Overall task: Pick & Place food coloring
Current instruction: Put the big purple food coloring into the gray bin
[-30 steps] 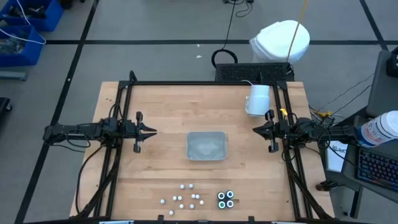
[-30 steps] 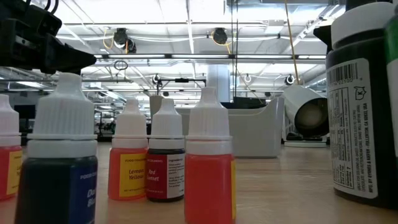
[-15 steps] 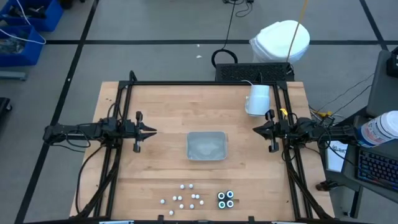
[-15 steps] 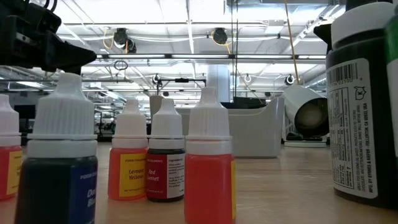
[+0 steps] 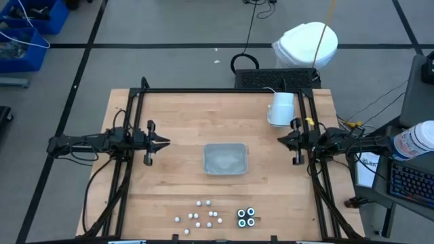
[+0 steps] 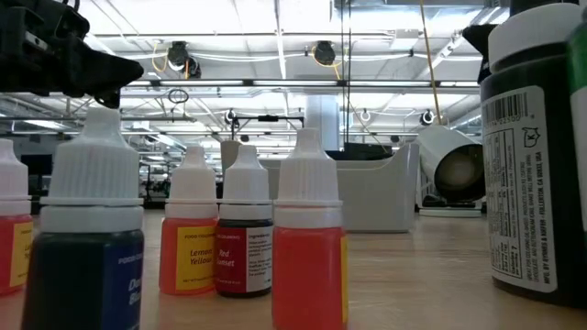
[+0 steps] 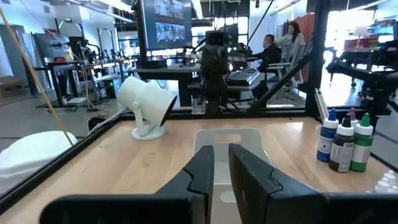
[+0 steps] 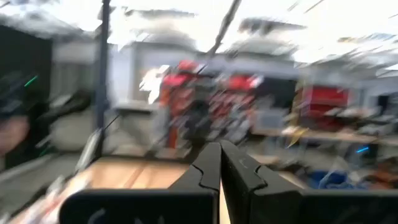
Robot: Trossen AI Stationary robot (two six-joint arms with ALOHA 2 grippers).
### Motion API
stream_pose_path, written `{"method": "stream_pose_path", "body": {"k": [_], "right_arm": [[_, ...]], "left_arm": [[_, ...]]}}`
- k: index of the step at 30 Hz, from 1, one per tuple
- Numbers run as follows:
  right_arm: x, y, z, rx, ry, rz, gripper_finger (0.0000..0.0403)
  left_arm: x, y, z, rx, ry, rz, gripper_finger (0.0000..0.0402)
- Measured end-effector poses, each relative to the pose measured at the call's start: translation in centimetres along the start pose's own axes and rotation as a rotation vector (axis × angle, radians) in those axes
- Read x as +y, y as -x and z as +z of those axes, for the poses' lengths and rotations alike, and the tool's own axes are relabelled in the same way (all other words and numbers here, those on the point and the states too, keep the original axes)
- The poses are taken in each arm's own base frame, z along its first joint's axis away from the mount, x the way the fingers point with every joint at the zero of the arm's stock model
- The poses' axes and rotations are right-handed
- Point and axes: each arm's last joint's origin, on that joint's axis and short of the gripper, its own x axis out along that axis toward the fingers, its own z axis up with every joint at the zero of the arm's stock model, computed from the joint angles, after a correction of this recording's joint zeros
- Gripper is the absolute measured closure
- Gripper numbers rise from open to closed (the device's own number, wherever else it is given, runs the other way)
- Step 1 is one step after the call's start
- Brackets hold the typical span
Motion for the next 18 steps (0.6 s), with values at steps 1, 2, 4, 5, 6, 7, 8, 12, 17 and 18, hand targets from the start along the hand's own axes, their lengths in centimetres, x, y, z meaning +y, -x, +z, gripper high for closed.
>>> {"method": "stream_pose_path", "body": {"k": [1, 2, 4, 5, 6, 7, 8, 12, 17, 18], "right_arm": [[0.2, -0.3, 0.2, 0.046, -0.004, 0.045, 0.0403], [0.4, -0.7, 1.2, 0.052, -0.01, 0.073, 0.0403], [0.9, -1.6, 3.1, 0.083, -0.016, 0.107, 0.0403], [1.1, -2.1, 3.9, 0.121, -0.012, 0.109, 0.0403], [1.5, -2.8, 4.5, 0.177, -0.004, 0.114, 0.0403], [2.0, -3.4, 4.8, 0.242, 0.013, 0.122, 0.0403], [2.5, -4.1, 5.5, 0.288, 0.031, 0.131, 0.0403], [5.4, -7.2, 8.9, 0.414, 0.102, 0.126, 0.0403], [11.0, -9.9, 11.0, 0.573, 0.282, 0.11, 0.0403], [12.4, -10.3, 11.7, 0.568, 0.303, 0.092, 0.0403]], "left_arm": [[0.0, 0.0, 0.0, 0.001, 0.003, 0.0, 0.0344], [0.0, 0.0, 0.0, 0.002, 0.006, 0.0, 0.0344], [0.0, 0.0, 0.0, 0.003, 0.011, -0.001, 0.0344], [0.0, 0.0, -0.1, 0.006, 0.012, -0.001, 0.0344], [0.0, 0.0, -0.1, 0.009, 0.011, -0.002, 0.0344], [0.0, 0.0, -0.1, 0.011, 0.01, -0.002, 0.0344], [0.0, 0.0, -0.1, 0.013, 0.01, -0.002, 0.0344], [0.0, 0.0, -0.3, 0.035, 0.014, -0.004, 0.0344], [0.0, 0.0, -0.5, 0.049, 0.041, 0.0, 0.0344], [0.0, 0.0, -0.5, 0.048, 0.048, 0.0, 0.0344]]}}
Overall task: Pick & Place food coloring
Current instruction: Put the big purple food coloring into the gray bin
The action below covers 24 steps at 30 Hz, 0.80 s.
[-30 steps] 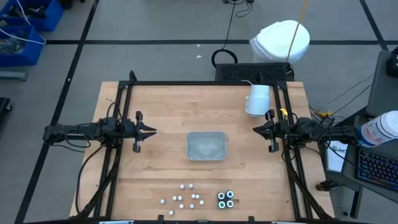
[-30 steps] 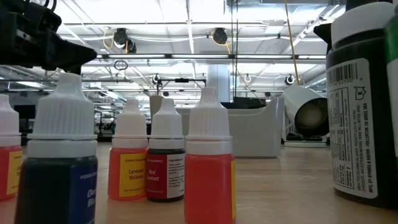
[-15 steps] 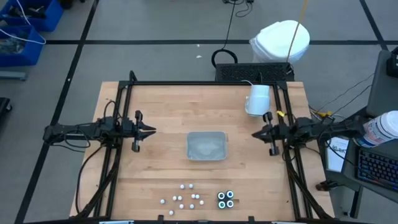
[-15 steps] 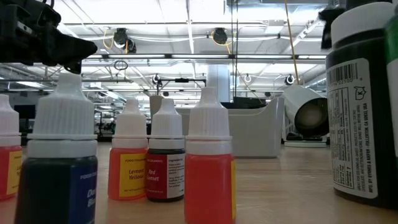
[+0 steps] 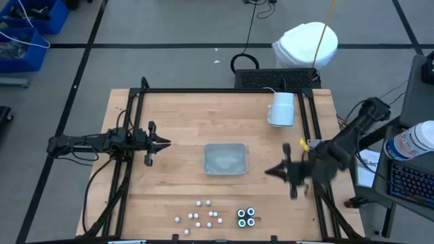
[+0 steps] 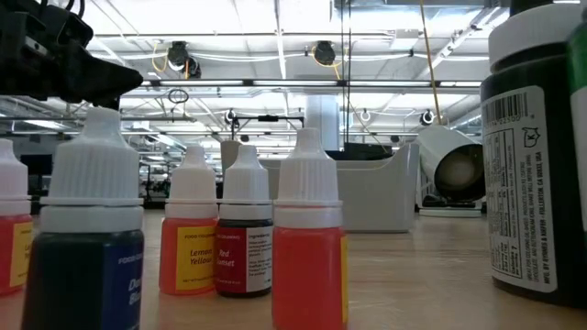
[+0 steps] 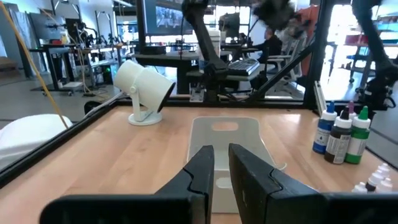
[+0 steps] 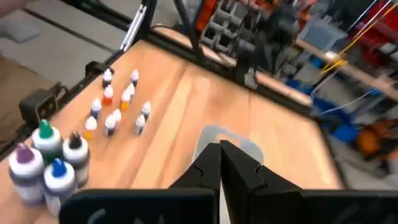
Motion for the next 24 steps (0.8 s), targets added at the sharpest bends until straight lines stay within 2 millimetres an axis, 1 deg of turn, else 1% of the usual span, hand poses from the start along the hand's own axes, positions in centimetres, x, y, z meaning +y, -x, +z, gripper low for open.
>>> {"method": "stream_pose_path", "body": {"k": [2, 5, 8, 11, 13, 16, 19, 21, 24], "right_arm": [[2.1, 0.3, 1.9, -0.002, 0.022, -0.072, 0.0403], [5.6, 0.8, 2.9, 0.011, 0.058, -0.2, 0.0403], [8.5, 1.6, 3.0, -0.029, 0.013, -0.233, 0.0403], [11.2, 1.4, 1.8, -0.033, -0.059, -0.195, 0.0403], [12.8, 0.5, 0.9, -0.03, -0.108, -0.199, 0.0403], [14.9, -2.3, -0.5, -0.012, -0.118, -0.247, 0.0403], [16.3, -4.5, -1.6, 0.001, -0.12, -0.276, 0.04], [16.8, -5.3, -1.8, -0.004, -0.132, -0.286, 0.0391], [17.6, -6.0, -2.4, -0.003, -0.142, -0.287, 0.0363]], "left_arm": [[0.0, 0.0, 0.1, -0.006, 0.018, 0.001, 0.0344], [0.0, 0.0, 0.3, -0.029, 0.03, 0.003, 0.0344], [0.0, 0.0, 0.3, -0.03, 0.038, 0.003, 0.0344], [0.0, 0.0, 0.3, -0.031, 0.039, 0.003, 0.0344], [0.0, 0.0, 0.3, -0.035, 0.039, 0.003, 0.0344], [0.0, 0.0, 0.5, -0.051, 0.04, 0.003, 0.0344], [0.0, 0.0, 0.7, -0.071, 0.041, 0.001, 0.0344], [0.0, 0.0, 0.8, -0.08, 0.041, 0.001, 0.0344], [0.0, 0.0, 0.8, -0.079, 0.038, 0.002, 0.0344]]}}
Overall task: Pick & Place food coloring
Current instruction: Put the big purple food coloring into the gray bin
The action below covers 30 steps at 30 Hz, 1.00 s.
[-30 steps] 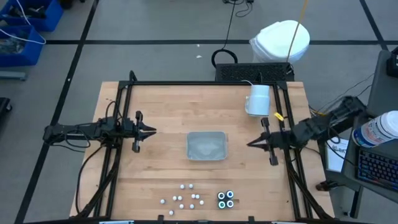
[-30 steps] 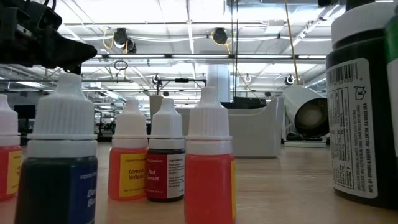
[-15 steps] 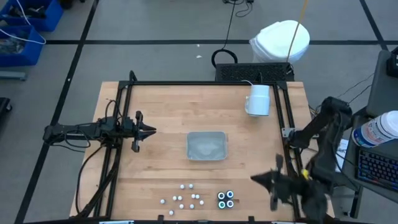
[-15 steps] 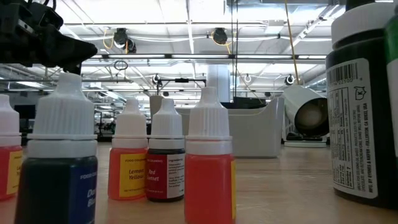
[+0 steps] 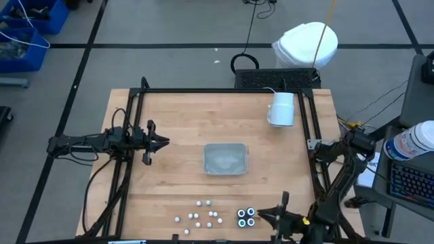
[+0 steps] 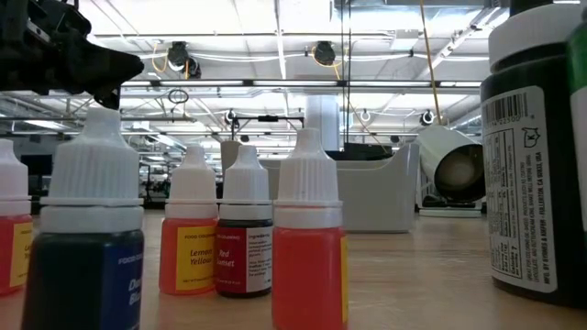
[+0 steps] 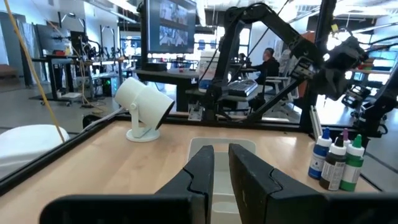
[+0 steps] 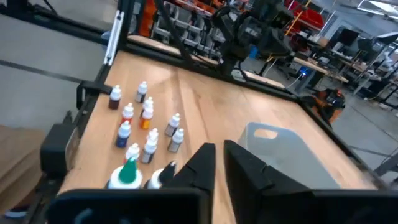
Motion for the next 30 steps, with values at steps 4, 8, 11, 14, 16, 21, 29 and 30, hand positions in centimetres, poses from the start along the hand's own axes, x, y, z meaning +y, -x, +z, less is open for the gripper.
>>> {"method": "stream_pose_path", "body": {"k": [4, 8, 11, 14, 16, 21, 29, 30], "right_arm": [[0.0, 0.5, 0.5, -0.017, -0.039, 0.017, 0.031], [-0.3, 1.4, 1.4, -0.029, -0.112, 0.062, 0.0261], [0.2, 1.6, 1.2, 0.028, -0.138, 0.198, 0.0237], [0.6, 1.2, 0.7, 0.084, -0.221, 0.274, 0.0227], [0.8, 0.7, 0.2, 0.1, -0.258, 0.26, 0.0225], [1.1, 0.0, -1.4, 0.128, -0.256, 0.233, 0.0224], [1.0, -0.4, -3.4, 0.101, -0.31, 0.244, 0.0224], [0.9, -0.6, -3.7, 0.091, -0.317, 0.246, 0.0224]], "left_arm": [[0.0, 0.0, 0.0, 0.0, -0.026, 0.0, 0.0344], [0.0, 0.0, 0.0, 0.0, -0.05, 0.002, 0.0344], [0.0, 0.0, 0.0, 0.001, -0.058, 0.002, 0.0344], [0.0, 0.0, 0.0, 0.001, -0.058, 0.002, 0.0344], [0.0, 0.0, 0.0, 0.001, -0.06, 0.002, 0.0344], [0.0, 0.0, 0.0, -0.001, -0.056, 0.002, 0.0344], [0.0, 0.0, 0.0, -0.001, -0.059, 0.001, 0.0344], [0.0, 0.0, 0.0, -0.001, -0.068, 0.001, 0.0344]]}}
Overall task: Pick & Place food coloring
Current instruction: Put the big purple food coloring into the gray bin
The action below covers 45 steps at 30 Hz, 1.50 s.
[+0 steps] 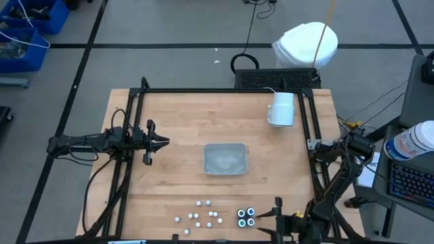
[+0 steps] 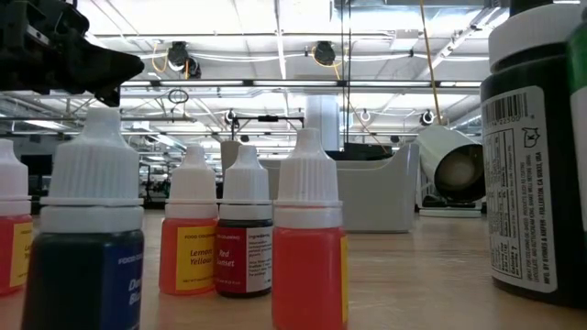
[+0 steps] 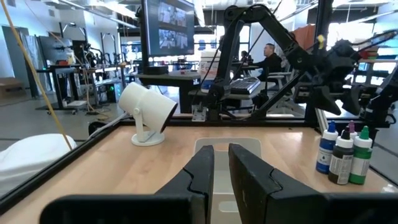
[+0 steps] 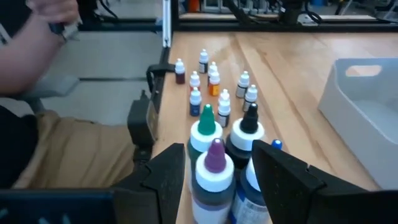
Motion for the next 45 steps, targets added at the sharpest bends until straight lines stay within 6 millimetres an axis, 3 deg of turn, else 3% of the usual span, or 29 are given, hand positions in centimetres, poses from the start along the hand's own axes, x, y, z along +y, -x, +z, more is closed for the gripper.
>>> {"method": "stream_pose_path", "body": {"k": [13, 24, 45], "right_arm": [[-1.4, -1.3, -0.8, -0.025, -0.025, 0.068, 0.0224], [-1.3, -2.8, -2.3, -0.008, 0.01, 0.064, 0.0224], [-1.1, -3.0, -2.5, 0.029, 0.055, 0.123, 0.0225]], "left_arm": [[0.0, 0.0, 0.0, 0.0, -0.009, 0.0, 0.0344], [0.0, 0.0, 0.0, 0.0, -0.009, 0.0, 0.0344], [0.1, 0.0, 0.0, 0.002, -0.009, 0.036, 0.0344]]}}
